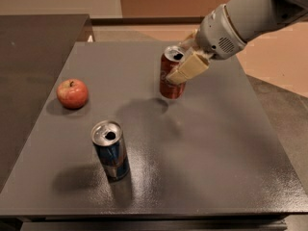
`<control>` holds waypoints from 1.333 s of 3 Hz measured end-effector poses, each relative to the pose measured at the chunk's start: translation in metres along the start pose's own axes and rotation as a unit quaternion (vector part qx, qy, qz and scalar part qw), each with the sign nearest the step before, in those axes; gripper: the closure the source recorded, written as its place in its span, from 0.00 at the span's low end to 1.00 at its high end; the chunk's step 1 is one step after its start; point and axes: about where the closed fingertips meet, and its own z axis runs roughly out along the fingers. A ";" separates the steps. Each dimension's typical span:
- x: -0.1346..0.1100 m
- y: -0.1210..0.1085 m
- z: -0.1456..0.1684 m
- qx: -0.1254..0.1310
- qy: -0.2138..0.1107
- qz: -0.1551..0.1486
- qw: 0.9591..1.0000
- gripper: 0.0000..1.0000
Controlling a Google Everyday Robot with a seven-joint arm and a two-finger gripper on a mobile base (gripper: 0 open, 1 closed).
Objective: Move coke can near redbull can
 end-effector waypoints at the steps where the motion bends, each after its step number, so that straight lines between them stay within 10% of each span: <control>1: -0.001 0.036 0.000 -0.044 0.000 -0.021 0.999 1.00; 4: 0.007 0.127 0.011 -0.136 0.003 -0.050 0.989 1.00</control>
Offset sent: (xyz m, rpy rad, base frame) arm -0.1052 0.0153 -0.0227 -0.0216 0.1357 0.2474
